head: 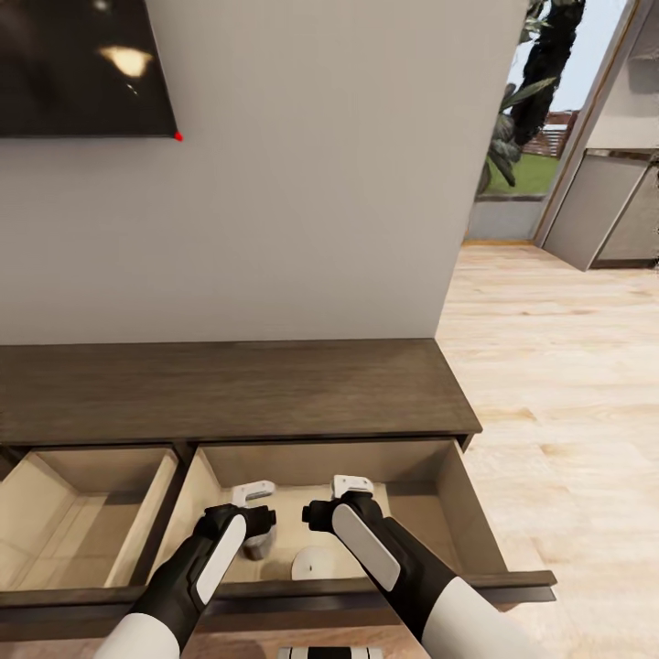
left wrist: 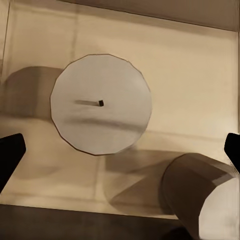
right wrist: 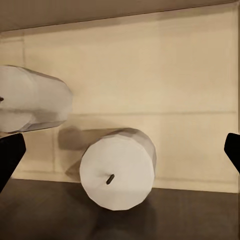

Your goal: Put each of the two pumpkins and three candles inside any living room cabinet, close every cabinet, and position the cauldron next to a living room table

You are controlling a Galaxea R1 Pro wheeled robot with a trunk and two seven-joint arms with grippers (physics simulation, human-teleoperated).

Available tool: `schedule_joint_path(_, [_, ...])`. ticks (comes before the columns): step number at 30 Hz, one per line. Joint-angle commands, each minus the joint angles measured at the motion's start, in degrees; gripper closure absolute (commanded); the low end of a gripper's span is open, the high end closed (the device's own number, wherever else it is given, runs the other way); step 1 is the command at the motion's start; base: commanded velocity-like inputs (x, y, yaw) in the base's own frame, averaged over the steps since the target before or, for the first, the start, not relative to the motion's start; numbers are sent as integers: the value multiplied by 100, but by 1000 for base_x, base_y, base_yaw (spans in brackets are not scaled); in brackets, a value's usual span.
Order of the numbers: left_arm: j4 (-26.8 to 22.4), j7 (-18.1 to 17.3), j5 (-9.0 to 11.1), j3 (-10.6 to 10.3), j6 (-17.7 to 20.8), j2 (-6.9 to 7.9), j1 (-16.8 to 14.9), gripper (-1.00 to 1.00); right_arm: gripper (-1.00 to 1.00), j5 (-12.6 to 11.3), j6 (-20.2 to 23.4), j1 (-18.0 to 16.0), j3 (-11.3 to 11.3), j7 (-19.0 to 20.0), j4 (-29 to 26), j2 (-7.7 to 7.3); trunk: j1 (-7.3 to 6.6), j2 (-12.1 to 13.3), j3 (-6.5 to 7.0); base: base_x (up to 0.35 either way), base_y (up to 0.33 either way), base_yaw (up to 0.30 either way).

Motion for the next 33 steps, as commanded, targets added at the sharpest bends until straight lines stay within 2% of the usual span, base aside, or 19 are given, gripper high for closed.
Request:
schedule_joint_path(1, [-7, 55, 62, -12, 19, 2, -2, -100, -100, -43, 6, -5, 12, -49, -6, -3, -3, 0, 18, 0, 0, 0])
schedule_joint_path(11, [-7, 60, 61, -17, 44, -1, -2, -100, -100, -50, -21, -5, 12, -49, -2, -6, -29, 13, 239, 0, 0, 0])
schedule_joint_path(33, [-12, 63, 69, -20, 46, 0, -2, -100, -100, -76, -22, -5, 12, -48, 2, -6, -512, 895, 634, -40, 0, 0])
